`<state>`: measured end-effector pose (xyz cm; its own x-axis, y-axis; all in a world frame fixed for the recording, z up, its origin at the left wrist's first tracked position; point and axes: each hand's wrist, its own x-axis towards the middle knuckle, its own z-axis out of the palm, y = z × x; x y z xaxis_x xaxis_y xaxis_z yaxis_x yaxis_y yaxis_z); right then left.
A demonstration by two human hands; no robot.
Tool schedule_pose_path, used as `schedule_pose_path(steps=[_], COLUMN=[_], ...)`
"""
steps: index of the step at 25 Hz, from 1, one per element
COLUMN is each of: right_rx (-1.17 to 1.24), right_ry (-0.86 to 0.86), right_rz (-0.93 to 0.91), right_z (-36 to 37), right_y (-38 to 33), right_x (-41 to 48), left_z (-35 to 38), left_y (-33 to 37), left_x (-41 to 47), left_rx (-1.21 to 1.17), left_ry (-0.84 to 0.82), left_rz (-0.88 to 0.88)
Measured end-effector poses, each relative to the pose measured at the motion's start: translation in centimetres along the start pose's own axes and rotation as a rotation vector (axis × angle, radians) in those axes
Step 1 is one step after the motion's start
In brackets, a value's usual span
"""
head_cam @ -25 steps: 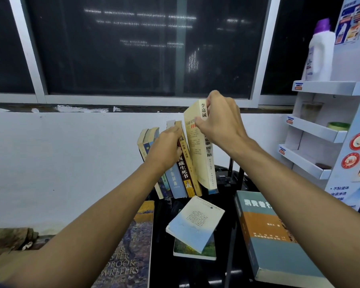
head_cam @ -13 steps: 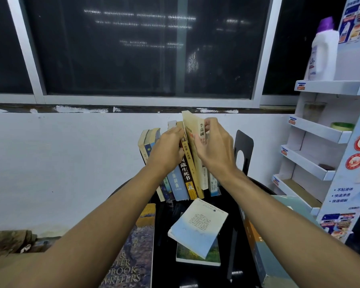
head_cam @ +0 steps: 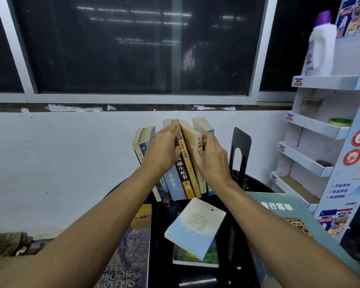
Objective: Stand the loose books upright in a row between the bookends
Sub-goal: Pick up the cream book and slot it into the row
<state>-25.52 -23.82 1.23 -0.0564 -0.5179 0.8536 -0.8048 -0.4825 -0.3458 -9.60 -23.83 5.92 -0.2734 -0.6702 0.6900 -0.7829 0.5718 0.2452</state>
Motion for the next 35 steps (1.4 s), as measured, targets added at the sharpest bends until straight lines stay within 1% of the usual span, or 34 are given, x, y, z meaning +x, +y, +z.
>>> schedule_pose_path(steps=[4, 8, 10, 12, 14, 24, 30, 35], right_rx=[0.066, 0.123, 0.176, 0.214, 0.207, 0.100, 0.144, 0.165], right_ry=[-0.116, -0.183, -0.295, -0.450, -0.536, -0.494, -0.533, -0.535], right_rz=[-0.062, -0.137, -0.150, -0.152, -0.141, -0.022, 0.045, 0.059], right_z=[-0.8, -1.7, -2.5, -3.4, -4.1, -2.0, -2.0, -2.0], right_y=[0.9, 2.1, 2.3, 2.5, 2.5, 1.8, 1.3, 1.1], right_x=[-0.6, -0.8, -0.6, -0.2, 0.2, 2.1, 3.0, 2.8], left_z=[-0.1, 0.0, 0.1, 0.1, 0.0, -0.1, -0.1, -0.3], left_y=[0.1, 0.1, 0.1, 0.2, 0.3, 1.0, 0.9, 1.1], left_x=[-0.1, 0.0, 0.0, -0.1, -0.1, -0.2, 0.0, 0.0], left_rx=[-0.002, -0.012, -0.010, -0.009, -0.008, 0.008, 0.008, 0.015], left_ry=[-0.010, -0.011, -0.011, -0.008, -0.004, 0.010, -0.012, -0.026], left_rz=[-0.019, -0.017, -0.014, -0.010, -0.011, -0.033, -0.029, -0.033])
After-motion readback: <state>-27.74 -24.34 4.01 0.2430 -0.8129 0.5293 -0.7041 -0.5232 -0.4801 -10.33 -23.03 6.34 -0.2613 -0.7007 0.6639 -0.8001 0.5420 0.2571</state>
